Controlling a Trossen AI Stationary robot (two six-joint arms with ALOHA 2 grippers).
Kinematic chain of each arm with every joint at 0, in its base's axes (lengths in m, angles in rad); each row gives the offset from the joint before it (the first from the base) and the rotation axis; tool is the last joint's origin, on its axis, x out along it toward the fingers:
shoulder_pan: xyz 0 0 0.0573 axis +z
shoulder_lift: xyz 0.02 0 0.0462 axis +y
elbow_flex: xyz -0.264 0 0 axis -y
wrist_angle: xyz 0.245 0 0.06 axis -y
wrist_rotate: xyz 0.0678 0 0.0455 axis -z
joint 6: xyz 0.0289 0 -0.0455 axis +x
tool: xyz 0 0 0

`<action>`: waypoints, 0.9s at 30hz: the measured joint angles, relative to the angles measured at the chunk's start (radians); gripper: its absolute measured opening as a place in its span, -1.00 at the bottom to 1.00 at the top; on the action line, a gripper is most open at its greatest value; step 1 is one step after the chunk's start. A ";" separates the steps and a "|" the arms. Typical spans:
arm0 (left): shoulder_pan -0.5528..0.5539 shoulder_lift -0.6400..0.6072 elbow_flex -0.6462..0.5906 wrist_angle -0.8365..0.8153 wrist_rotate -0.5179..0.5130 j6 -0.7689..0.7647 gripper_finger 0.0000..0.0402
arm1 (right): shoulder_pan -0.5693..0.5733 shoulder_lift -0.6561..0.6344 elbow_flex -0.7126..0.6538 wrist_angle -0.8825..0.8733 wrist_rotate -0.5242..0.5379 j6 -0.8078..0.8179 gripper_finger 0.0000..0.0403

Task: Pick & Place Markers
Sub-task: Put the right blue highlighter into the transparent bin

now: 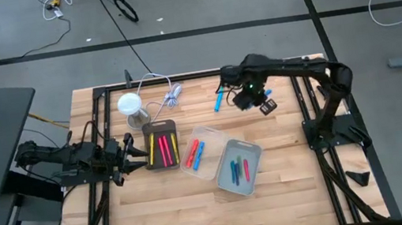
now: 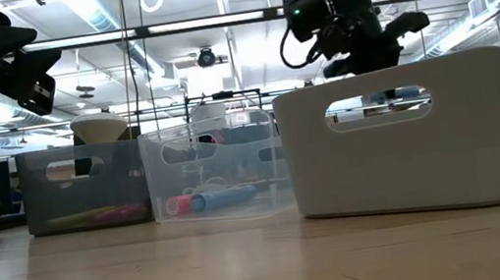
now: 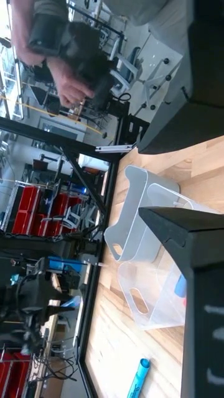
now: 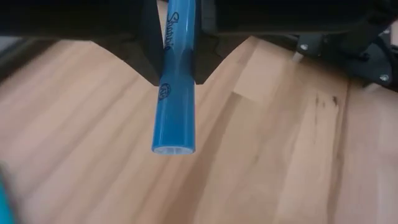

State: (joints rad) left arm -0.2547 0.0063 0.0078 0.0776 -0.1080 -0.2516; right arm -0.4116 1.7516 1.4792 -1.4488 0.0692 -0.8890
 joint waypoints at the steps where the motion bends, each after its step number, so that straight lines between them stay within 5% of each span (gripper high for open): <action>1: 0.000 0.000 0.000 0.000 0.000 0.000 -0.23 | 0.015 0.012 0.000 -0.002 0.000 0.006 -0.75; 9: 0.000 0.000 0.000 0.000 0.000 0.000 -0.23 | 0.126 0.100 0.055 -0.004 -0.010 0.041 -0.75; 27: 0.000 0.000 0.000 0.000 0.000 0.000 -0.23 | 0.290 0.386 0.551 -0.103 -0.010 0.070 -0.75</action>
State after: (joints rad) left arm -0.2546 0.0063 0.0081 0.0776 -0.1079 -0.2516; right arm -0.1213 2.1378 2.0304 -1.5513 0.0589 -0.8192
